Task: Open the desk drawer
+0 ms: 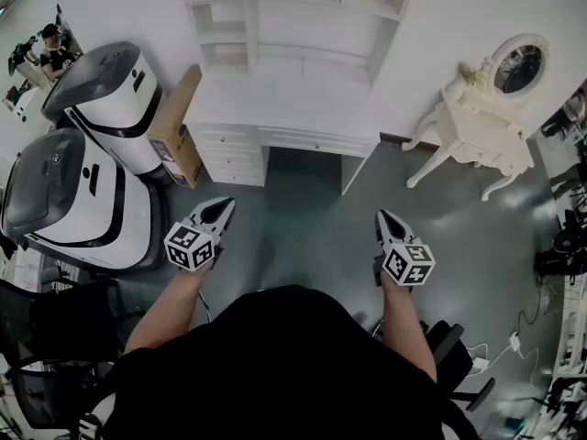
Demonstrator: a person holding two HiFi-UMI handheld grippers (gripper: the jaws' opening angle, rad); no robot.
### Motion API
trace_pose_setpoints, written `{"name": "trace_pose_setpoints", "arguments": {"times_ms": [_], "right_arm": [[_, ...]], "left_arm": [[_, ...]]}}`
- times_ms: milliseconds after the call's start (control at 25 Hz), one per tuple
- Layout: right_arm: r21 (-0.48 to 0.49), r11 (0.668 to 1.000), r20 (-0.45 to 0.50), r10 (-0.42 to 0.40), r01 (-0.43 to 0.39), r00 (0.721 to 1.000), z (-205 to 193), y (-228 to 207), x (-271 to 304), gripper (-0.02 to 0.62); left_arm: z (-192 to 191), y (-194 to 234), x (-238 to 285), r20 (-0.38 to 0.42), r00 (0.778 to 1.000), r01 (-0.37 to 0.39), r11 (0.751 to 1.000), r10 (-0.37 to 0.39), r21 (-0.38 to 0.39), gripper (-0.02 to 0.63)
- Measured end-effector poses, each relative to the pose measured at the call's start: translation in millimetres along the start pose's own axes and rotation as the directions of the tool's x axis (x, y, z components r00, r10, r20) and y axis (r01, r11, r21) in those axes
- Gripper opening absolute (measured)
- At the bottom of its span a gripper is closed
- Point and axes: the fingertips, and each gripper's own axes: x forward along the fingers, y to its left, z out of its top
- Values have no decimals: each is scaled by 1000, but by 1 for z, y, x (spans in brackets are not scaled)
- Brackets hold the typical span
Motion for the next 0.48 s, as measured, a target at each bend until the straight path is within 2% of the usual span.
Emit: {"name": "trace_pose_setpoints", "arguments": {"times_ms": [200,480], "right_arm": [[-33,999,5,21,-21,1000,3,19,0,3],[-44,999,33,1,0,999,13,37,6,6]], "left_arm": [[3,2,-9,-5,1000,1,1000,-1,-4,9],[19,0,-11,10,998,69,997,-69,28,9]]}}
